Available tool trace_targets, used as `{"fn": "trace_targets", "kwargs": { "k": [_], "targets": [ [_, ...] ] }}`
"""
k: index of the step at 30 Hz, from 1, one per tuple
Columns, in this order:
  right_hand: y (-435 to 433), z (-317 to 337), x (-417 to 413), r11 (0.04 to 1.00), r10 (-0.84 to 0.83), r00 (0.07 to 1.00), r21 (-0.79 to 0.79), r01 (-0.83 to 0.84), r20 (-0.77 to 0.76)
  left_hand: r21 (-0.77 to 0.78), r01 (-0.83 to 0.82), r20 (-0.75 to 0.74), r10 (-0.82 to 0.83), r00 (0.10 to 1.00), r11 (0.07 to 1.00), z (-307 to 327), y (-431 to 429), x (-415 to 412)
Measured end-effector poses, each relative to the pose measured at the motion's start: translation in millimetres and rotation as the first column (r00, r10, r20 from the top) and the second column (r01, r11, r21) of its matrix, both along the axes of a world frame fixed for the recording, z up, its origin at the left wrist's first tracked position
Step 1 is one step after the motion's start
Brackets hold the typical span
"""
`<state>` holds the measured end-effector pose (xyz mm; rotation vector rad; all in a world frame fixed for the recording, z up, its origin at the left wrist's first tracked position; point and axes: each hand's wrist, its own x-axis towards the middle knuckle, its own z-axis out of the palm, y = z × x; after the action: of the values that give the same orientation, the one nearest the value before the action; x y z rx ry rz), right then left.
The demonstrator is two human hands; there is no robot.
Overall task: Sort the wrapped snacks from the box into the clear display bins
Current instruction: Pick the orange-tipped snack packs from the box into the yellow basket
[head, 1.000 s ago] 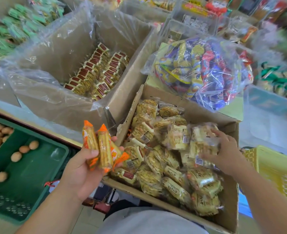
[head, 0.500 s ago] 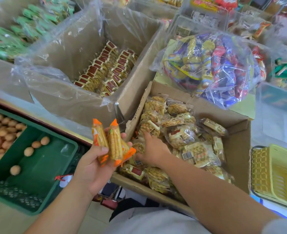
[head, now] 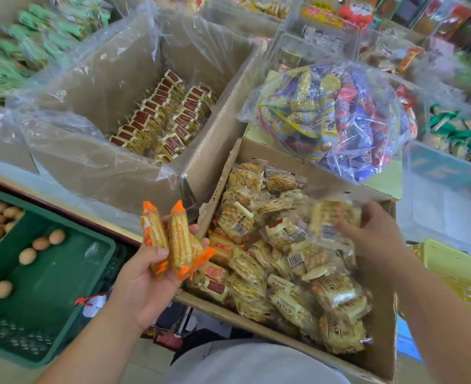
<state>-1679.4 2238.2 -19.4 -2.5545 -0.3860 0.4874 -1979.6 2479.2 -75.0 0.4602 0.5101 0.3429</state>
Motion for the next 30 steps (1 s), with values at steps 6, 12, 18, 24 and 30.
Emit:
{"fn": "trace_targets", "kwargs": {
  "k": [6,12,18,24,30],
  "targets": [
    [10.7,-9.7,-34.8,0.985,0.143,0.939,-0.139,-0.104,0.313,0.003,-0.002,0.001,0.002,1.000,1.000,1.5,-0.5,1.5],
    [118.2,-56.0,-114.1,0.638,0.770,0.632,0.093,-0.765,-0.083,0.012,-0.010,-0.018,0.010,1.000,1.000,4.8,-1.0,2.5],
    [162.9,-133.8,-121.2,0.532,0.759,0.616,-0.343,-0.774,-0.212,0.001,-0.026,-0.010,0.026,1.000,1.000,4.7,-1.6,1.4],
    [138.1,-168.4,-121.8,0.518,0.773,0.624,-0.454,-0.725,-0.114,-0.040,-0.056,-0.015,0.055,0.998,0.998,1.8,1.3,0.0],
    [147.0,-165.7,-110.1,0.459,0.803,0.587,-0.522,-0.718,-0.100,-0.086,-0.057,0.018,0.059,0.998,0.995,-0.5,1.4,-1.2]
  ]
}}
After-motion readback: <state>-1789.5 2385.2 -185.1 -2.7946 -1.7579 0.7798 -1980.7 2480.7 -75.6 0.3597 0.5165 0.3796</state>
